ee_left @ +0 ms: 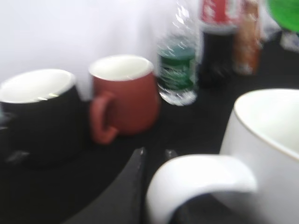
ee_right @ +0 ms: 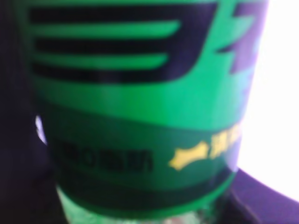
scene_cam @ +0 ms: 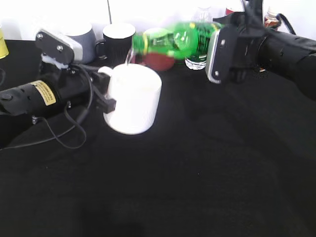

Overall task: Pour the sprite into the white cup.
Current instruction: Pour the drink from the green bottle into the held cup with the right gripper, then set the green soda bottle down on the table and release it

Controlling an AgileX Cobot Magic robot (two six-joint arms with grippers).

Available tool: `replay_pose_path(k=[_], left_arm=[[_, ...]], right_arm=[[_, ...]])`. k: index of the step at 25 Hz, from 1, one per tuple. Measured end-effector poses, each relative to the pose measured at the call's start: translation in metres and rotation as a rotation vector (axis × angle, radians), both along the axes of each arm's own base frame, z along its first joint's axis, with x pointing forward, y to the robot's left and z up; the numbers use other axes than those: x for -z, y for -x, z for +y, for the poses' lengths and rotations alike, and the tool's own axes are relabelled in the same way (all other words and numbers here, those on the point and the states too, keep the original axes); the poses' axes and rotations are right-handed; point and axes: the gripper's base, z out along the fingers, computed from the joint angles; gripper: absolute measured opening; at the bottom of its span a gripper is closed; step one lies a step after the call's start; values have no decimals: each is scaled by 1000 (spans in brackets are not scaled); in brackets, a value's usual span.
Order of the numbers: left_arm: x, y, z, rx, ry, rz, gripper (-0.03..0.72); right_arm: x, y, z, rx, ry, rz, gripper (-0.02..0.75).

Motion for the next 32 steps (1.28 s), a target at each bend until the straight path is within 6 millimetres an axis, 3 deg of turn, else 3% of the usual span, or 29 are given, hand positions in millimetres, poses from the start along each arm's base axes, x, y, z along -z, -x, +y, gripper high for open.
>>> replay_pose_path(k=[4, 9, 11, 14, 22, 24, 28, 32], left_arm=[[-8, -5, 5, -84, 105, -36, 78], [-22, -10, 13, -183, 246, -129, 77], [-25, -14, 21, -224, 250, -170, 77], [-25, -26, 50, -317, 238, -187, 77], [-22, -52, 173, -687, 186, -209, 77], [-22, -65, 194, -745, 181, -220, 77], [-9, -108, 216, -789, 156, -195, 77], [15, -153, 224, -787, 134, -178, 77]], right_arm=[[2, 1, 0, 39, -206, 106, 396], [-11, 1, 1, 103, -1037, 400, 396], [-16, 1, 2, 85, -1237, 461, 396], [-24, 3, -2, 98, -1309, 452, 396], [-12, 18, -20, 248, -1343, 427, 396], [-12, 18, -21, 249, -1344, 426, 396], [-11, 18, -21, 255, -1340, 432, 396], [-10, 18, -21, 265, -1328, 441, 396]])
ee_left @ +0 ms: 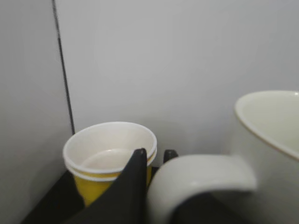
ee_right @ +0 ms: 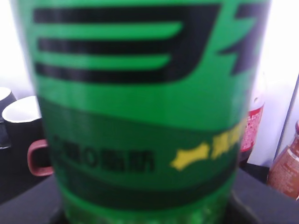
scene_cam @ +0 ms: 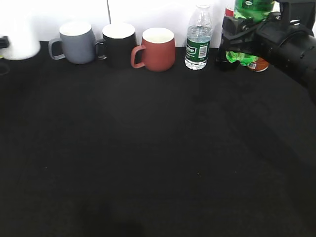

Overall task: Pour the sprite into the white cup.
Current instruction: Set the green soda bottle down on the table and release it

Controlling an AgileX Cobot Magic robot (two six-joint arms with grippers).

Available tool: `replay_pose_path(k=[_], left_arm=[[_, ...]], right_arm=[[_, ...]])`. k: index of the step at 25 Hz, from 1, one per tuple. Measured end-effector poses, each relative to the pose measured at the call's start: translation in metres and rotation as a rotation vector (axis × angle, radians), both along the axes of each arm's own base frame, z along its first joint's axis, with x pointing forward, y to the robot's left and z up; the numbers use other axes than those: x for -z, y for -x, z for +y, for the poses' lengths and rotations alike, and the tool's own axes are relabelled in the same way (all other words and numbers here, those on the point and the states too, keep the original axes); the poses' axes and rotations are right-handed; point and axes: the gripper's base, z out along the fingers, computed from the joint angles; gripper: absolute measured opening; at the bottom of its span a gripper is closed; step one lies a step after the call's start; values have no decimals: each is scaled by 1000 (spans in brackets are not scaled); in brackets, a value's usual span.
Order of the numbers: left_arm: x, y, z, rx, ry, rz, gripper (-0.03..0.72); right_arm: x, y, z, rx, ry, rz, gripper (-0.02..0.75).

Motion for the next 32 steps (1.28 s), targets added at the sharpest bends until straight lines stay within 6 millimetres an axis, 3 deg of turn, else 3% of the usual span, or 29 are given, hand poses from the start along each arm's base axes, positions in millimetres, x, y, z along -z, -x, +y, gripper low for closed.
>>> replay_pose_path(k=[6, 9, 12, 15, 18, 20, 23, 26, 28, 30, 32], left_arm=[[41, -51, -1, 29, -10, 25, 76], [46, -67, -9, 43, -2, 2, 76], [47, -69, -10, 40, 8, 6, 93], [49, -64, -13, 40, 27, 24, 211], [41, -46, -16, 43, 33, 49, 242], [35, -24, -19, 43, 38, 83, 242], [21, 29, -24, 47, 44, 123, 243], [-9, 92, -34, 79, 26, 80, 243], [-31, 123, -43, 147, -19, 58, 243], [-51, 140, -55, 186, -19, 54, 243], [-64, 147, -79, 262, -26, 48, 243]], right_arm=[[1, 0, 0, 1, -13, 13, 393], [3, 0, 0, 1, -8, 32, 393], [3, 0, 0, 1, -8, 33, 393], [3, 0, 0, 1, -9, 34, 393], [3, 0, 0, 2, -9, 34, 393], [3, 0, -1, 16, -20, 38, 393], [3, -4, -12, 93, -35, 43, 393], [3, -15, -53, 223, -31, 41, 393], [3, -20, -88, 322, -27, 38, 393], [6, -26, -120, 399, -12, 23, 393], [22, -48, -143, 417, -19, 22, 386]])
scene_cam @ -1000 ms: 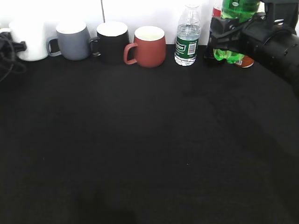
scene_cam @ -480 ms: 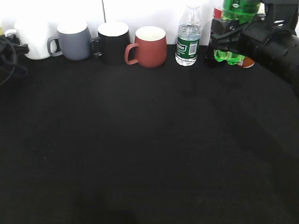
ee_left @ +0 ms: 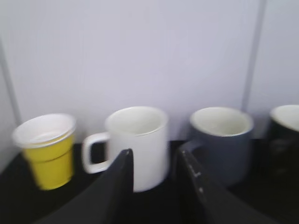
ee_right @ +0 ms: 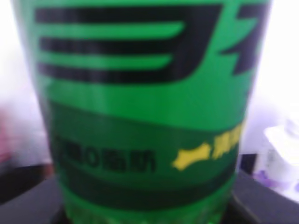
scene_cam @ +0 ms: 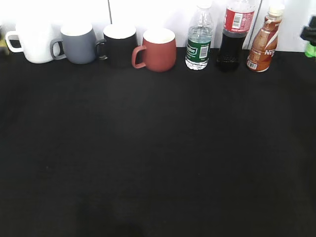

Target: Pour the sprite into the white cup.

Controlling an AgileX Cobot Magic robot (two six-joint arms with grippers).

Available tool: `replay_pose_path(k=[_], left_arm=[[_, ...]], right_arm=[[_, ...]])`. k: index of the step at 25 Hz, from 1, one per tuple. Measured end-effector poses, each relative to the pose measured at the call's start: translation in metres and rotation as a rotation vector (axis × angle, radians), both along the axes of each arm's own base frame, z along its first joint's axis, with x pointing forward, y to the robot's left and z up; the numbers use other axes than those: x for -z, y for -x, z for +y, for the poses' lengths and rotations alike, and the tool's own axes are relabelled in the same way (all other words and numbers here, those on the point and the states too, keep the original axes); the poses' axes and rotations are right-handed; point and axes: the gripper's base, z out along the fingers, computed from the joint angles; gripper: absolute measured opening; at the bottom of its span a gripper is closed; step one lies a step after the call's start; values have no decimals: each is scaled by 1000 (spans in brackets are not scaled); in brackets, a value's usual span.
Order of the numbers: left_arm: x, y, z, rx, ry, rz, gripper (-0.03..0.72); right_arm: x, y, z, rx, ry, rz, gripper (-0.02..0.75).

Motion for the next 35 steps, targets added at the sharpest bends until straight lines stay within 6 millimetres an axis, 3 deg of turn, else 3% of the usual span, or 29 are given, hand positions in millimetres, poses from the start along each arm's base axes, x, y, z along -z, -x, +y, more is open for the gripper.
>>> replay_pose_path(k=[3, 6, 9, 11, 15, 17, 21, 26, 29, 33, 35], left_arm=[[-2, 7, -46, 142, 22, 5, 243], [-2, 14, -73, 230, 27, 10, 243], [-2, 15, -75, 235, 30, 12, 243], [-2, 15, -75, 234, 31, 12, 243], [-2, 15, -75, 234, 32, 11, 243], [-2, 15, -75, 234, 32, 10, 243], [-2, 15, -75, 233, 33, 9, 243], [3, 22, -76, 223, -12, 161, 279], [-7, 39, -67, 173, 3, 323, 364], [-29, 76, -47, 55, -86, 673, 380], [-40, 93, -39, 5, -117, 846, 382]], right_arm=[[34, -40, -16, -43, 17, 26, 384], [66, -76, -18, -69, 24, 13, 382], [95, -92, -19, -77, 22, 3, 379], [100, -93, -19, -80, 20, -20, 380], [102, -91, -18, -91, 26, -27, 524], [93, -83, -16, -98, 29, -29, 572], [89, -56, -14, -98, 21, 18, 582], [81, -6, -11, -65, -9, 96, 586], [50, 28, -4, -54, -30, 218, 586], [-15, 80, 31, -124, -10, 523, 587], [-24, 112, 48, -158, 29, 726, 586]])
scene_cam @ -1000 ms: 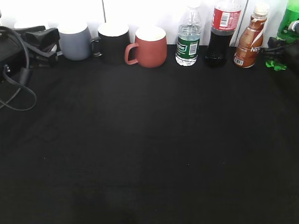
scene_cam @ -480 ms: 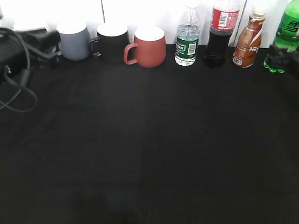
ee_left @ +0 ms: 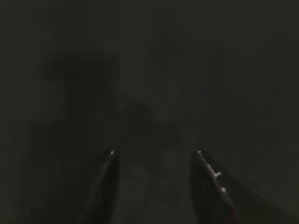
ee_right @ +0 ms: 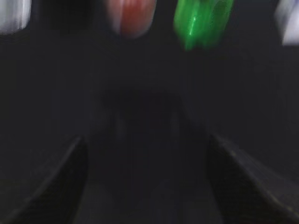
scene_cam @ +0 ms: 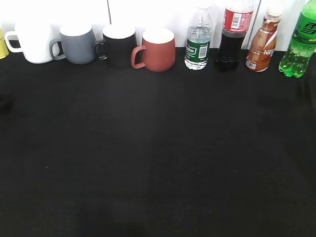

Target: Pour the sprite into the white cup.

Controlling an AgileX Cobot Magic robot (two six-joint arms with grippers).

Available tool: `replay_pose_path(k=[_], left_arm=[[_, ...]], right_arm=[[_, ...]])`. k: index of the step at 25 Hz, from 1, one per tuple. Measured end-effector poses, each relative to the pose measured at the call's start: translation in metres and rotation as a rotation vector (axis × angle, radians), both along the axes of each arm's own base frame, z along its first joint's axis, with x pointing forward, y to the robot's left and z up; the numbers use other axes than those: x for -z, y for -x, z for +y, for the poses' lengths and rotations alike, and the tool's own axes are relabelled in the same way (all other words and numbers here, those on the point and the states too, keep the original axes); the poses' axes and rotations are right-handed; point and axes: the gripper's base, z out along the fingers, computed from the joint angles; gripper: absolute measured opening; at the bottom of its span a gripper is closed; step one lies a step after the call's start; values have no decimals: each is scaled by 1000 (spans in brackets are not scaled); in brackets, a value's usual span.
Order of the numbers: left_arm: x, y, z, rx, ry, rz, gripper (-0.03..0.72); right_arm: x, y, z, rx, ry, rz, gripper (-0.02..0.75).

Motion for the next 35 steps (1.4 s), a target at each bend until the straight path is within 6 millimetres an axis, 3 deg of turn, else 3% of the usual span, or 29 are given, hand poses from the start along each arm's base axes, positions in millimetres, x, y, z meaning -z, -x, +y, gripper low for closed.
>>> replay_pose_path(k=[2, 4, 8, 11, 14, 16, 30, 35], left_arm=[[-9, 22, 8, -24, -24, 92, 382], [-19, 49, 17, -40, -46, 148, 388], [-48, 119, 37, -14, -4, 26, 554], [-29, 155, 47, 50, -20, -54, 571], [-25, 170, 46, 127, 5, -127, 572], [-25, 171, 43, 175, 18, -135, 572], [-20, 166, 39, 194, 40, -159, 531], [-25, 196, 50, -5, 43, -358, 433]], right_arm=[[-7, 30, 9, -35, 44, 166, 583], [-26, 60, 9, -35, 27, 217, 576], [-68, 134, 0, -110, -9, 148, 569], [-72, 186, -10, -123, -13, 59, 568], [-51, 219, -15, -156, -36, -35, 568], [-47, 228, -14, -173, -63, -96, 567], [-47, 228, -14, -176, -66, -109, 566], [-50, 245, -20, 46, -58, -240, 567]])
